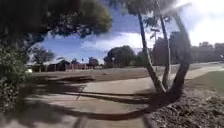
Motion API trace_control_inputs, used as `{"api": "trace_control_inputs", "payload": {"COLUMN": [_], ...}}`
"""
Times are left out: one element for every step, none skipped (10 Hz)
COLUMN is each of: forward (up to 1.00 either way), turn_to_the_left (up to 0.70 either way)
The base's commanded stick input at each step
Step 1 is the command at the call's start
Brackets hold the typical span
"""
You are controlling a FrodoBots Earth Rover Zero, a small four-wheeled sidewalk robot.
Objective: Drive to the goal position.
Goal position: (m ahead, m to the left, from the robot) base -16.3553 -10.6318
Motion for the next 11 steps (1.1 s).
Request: {"api": "trace_control_inputs", "payload": {"forward": [1.00,1.00,1.00,1.00,1.00,1.00,1.00,1.00,1.00,1.00,1.00], "turn_to_the_left": [0.00,0.00,0.00,0.00,0.00,0.00,0.00,0.00,0.00,0.00,0.00]}}
